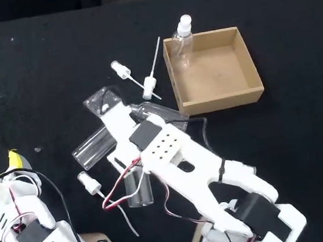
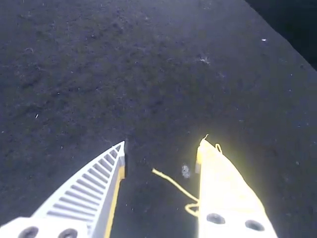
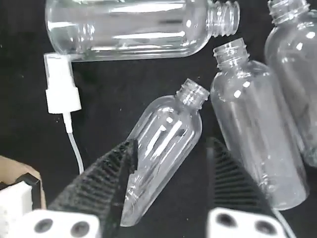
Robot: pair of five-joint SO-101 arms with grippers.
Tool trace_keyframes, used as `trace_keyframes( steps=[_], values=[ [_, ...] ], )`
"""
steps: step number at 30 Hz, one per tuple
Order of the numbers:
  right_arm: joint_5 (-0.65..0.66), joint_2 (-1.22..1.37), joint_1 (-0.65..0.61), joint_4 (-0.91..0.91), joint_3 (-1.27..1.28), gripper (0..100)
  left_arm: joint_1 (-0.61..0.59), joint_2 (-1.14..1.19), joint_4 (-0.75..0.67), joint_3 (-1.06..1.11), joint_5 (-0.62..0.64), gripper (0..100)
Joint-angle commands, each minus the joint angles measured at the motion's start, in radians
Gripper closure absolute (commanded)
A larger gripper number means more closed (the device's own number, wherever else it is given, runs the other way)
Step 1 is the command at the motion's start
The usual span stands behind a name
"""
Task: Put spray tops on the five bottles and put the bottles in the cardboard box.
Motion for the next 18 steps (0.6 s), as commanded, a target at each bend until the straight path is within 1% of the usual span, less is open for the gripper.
trace_keyframes(
  steps=[1, 4, 8, 15, 18],
  values=[
    [-0.025, -0.036, 0.011, -0.037, 0.031, 70.2, 0.013, -0.008, -0.029, -0.012, -0.011, 77],
    [-0.034, -0.004, -0.012, -0.084, 0.076, 71.9, 0.015, -0.008, -0.031, -0.012, -0.011, 77],
    [-0.095, 0.054, -0.057, -0.186, 0.116, 75.9, 0.012, -0.008, -0.031, -0.012, -0.011, 77],
    [-0.14, 0.117, -0.074, -0.272, 0.116, 76.5, 0.012, -0.008, -0.028, -0.012, -0.011, 77],
    [-0.132, 0.166, -0.077, -0.281, 0.111, 76.5, 0.012, -0.008, -0.028, -0.012, -0.011, 77]
  ],
)
